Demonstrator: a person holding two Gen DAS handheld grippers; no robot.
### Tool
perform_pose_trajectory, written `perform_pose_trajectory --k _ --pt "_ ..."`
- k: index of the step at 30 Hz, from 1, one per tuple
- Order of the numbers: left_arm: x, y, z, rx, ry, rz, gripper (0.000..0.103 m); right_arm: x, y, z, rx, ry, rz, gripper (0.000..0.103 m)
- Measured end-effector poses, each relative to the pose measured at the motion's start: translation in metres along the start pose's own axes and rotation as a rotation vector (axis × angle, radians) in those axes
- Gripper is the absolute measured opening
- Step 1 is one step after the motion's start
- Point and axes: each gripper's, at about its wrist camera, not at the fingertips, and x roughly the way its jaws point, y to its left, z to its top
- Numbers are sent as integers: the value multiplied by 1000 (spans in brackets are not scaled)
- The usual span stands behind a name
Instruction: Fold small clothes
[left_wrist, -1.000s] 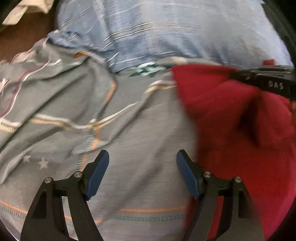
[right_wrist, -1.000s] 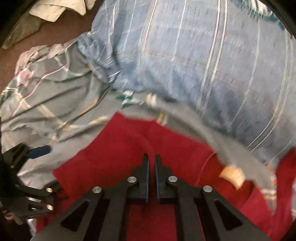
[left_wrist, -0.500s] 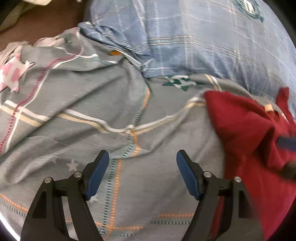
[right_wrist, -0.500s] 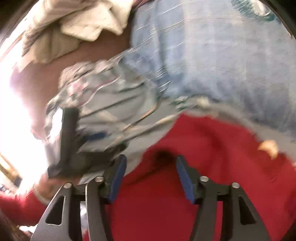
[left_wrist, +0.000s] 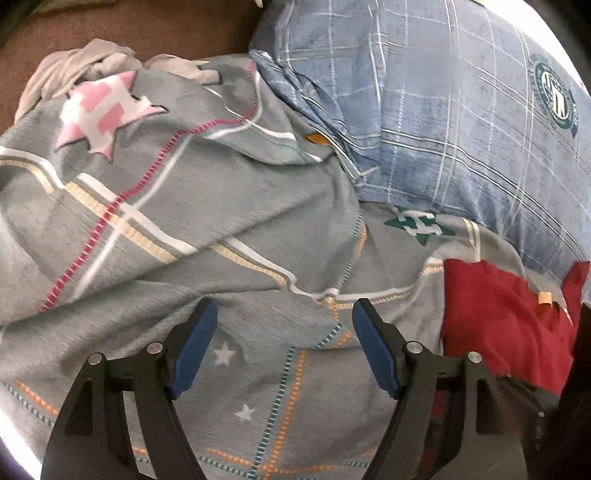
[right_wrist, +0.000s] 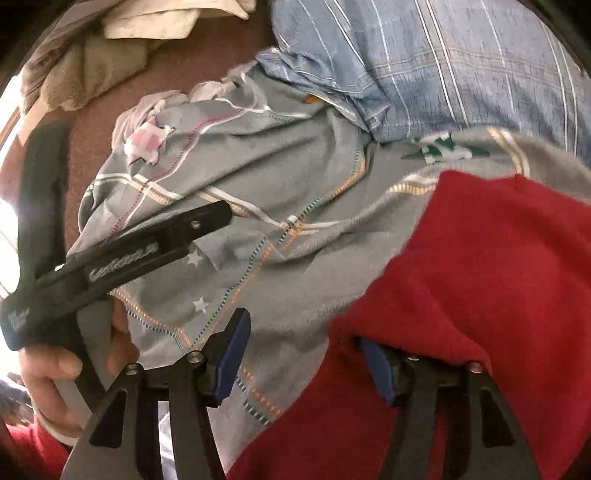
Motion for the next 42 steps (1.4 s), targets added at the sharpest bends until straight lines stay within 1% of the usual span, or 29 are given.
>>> perform_pose_trajectory --k 3,4,6,7,9,10,11,13,14,16,18,19,20,22,23,24,25,26,27,29,32,34,36,38,39,40,41,42 --pt "0 -15 -3 54 -9 -21 76 -25 3 -2 2 36 -3 61" --pt "-1 -21 -4 69 -14 -37 76 -39 2 -6 0 31 -3 62" --pt "-4 -37 -11 115 -23 -89 76 -75 -4 -17 -12 -13 -56 63" --pt "-4 -43 -13 134 -26 -108 76 -103 -11 -26 -19 -52 -116 63" --pt "-5 -62 -22 190 -15 -179 76 -141 -27 -35 -11 -96 -219 64" --pt "-4 -71 -26 212 -10 -205 76 -167 -44 -40 7 -120 -310 64" --pt "-3 -79 -30 232 -9 -217 76 -184 -59 -43 25 -128 -377 65" --pt "4 -100 -40 305 7 -213 76 -208 -89 -46 62 -108 -494 65" --pt "7 -107 -45 328 13 -204 76 -214 -102 -47 70 -79 -553 65" --pt "12 -115 -51 361 29 -192 76 -217 -128 -54 47 3 -696 64" --pt "21 -121 -57 392 62 -175 78 -216 -142 -63 36 42 -769 59" --pt "23 -120 -57 380 64 -180 79 -215 -150 -70 51 65 -790 55" --pt "23 -118 -59 364 64 -182 82 -218 -155 -77 60 73 -793 50" --pt "26 -114 -58 327 87 -199 84 -222 -154 -86 66 50 -781 50" --pt "27 -112 -58 315 94 -207 84 -225 -152 -90 66 39 -783 44" --pt "29 -111 -58 303 101 -213 84 -227 -150 -91 67 35 -780 26" --pt "28 -110 -59 302 102 -214 84 -227 -151 -93 73 41 -761 17" --pt "28 -111 -59 308 97 -210 84 -225 -151 -94 76 52 -751 10" --pt "26 -112 -60 314 92 -206 84 -227 -150 -95 62 52 -760 6" --pt "22 -112 -60 324 76 -197 84 -229 -138 -91 5 48 -806 6" --pt "16 -111 -57 307 40 -205 84 -244 -124 -76 -13 -41 -817 6" --pt "10 -109 -53 284 12 -230 84 -248 -126 -65 -10 -76 -836 6" --pt "6 -108 -52 281 -4 -244 84 -242 -135 -57 0 -76 -858 6" --pt "2 -108 -52 292 -24 -244 84 -225 -158 -58 23 -32 -913 6" --pt "0 -109 -52 297 -29 -245 84 -220 -166 -60 43 -17 -911 8" --pt "-1 -109 -51 301 -34 -248 84 -217 -175 -64 78 -4 -893 11" --pt "-5 -109 -51 303 -47 -258 84 -218 -178 -67 103 -12 -892 18" --pt "-7 -109 -51 303 -54 -265 84 -224 -176 -69 115 -35 -902 29"
